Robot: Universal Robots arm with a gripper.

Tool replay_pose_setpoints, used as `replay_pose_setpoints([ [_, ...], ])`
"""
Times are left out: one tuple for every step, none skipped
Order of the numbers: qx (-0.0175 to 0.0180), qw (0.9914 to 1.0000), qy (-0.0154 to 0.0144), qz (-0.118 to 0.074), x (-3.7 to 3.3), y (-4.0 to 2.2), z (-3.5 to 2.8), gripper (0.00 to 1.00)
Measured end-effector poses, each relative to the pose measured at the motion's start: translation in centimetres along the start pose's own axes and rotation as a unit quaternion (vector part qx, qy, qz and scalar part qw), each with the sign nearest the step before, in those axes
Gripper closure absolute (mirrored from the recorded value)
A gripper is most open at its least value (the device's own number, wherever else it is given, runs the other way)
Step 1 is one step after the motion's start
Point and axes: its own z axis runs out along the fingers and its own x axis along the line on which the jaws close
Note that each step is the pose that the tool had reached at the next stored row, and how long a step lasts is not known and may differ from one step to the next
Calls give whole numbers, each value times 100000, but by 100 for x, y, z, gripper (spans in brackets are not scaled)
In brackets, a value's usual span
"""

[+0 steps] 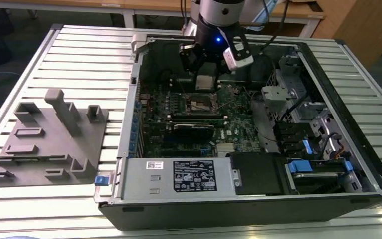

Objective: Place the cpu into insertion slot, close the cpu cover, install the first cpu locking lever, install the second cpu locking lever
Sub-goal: 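Place the cpu into insertion slot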

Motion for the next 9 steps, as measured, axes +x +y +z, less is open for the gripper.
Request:
replay_pose_setpoints([
  [6,100000,0,1,1,-1,11,46],
  [19,100000,5,2,1,-3,26,46],
  [12,100000,-4,0,2,-4,45,46],
  [15,100000,-8,1,3,-6,62,46],
  [20,100000,-9,0,4,-8,80,46],
  [22,100000,-12,-2,5,-9,98,46],
  [20,100000,-18,-1,6,-11,117,46],
  [18,100000,-21,-2,7,-13,135,46],
  [25,100000,-24,-2,8,-14,152,46],
])
